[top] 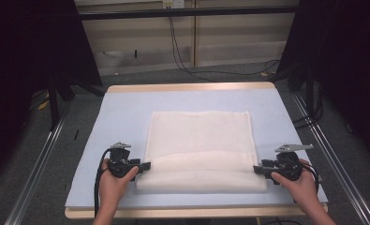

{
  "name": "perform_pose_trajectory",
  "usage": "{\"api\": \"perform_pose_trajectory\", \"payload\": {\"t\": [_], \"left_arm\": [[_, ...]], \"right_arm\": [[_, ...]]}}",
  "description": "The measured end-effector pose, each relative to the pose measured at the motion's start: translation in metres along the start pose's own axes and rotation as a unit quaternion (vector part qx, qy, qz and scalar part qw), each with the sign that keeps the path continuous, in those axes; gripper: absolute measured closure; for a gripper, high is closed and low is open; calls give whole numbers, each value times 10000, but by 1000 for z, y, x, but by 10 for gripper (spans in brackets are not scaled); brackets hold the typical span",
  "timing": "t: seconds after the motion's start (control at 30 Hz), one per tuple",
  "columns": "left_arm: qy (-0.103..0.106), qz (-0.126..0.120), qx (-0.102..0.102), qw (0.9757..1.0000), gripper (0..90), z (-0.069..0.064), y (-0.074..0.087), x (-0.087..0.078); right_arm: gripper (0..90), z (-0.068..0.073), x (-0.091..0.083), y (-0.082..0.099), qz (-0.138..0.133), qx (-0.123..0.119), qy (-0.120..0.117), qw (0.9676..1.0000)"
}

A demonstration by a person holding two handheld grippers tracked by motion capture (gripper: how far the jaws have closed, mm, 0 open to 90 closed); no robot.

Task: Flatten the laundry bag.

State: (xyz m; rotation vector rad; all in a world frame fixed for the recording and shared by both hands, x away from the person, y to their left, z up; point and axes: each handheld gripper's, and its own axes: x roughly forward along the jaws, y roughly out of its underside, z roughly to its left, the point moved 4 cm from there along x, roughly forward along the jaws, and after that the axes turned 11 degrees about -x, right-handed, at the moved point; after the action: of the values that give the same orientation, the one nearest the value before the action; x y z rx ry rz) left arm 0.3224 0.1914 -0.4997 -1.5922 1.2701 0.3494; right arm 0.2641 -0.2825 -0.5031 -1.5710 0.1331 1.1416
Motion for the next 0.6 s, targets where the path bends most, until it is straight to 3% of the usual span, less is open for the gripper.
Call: {"api": "perform_pose_trajectory", "payload": {"t": [0.17,0.23,0.3,0.33,0.37,0.4,0.43,0.53,0.6], "left_arm": [[113,0,-86,9999,418,-2,1,1],[142,11,17,9999,442,-6,2,4],[166,63,25,9998,535,-8,1,6],[111,41,2,9999,603,-8,0,7],[111,41,2,9999,658,-8,0,7],[151,54,-19,9999,658,-9,1,8],[146,48,63,9999,773,-9,0,10],[134,127,55,9998,812,-10,-4,10],[85,10,29,10000,816,-10,-8,11]], "right_arm": [[566,0,5,-2,34,36,-112,9999],[603,1,7,-5,96,42,-141,9998],[662,1,10,-6,98,41,-143,9998],[754,0,12,-8,66,23,-194,9998],[754,0,12,-8,66,23,-194,9998],[779,-1,11,-8,54,38,-199,9998],[814,-2,13,-10,28,-3,-226,9997],[828,-2,15,-14,-32,-76,-146,9999],[831,-4,16,-17,-133,-108,-34,9998]]}}
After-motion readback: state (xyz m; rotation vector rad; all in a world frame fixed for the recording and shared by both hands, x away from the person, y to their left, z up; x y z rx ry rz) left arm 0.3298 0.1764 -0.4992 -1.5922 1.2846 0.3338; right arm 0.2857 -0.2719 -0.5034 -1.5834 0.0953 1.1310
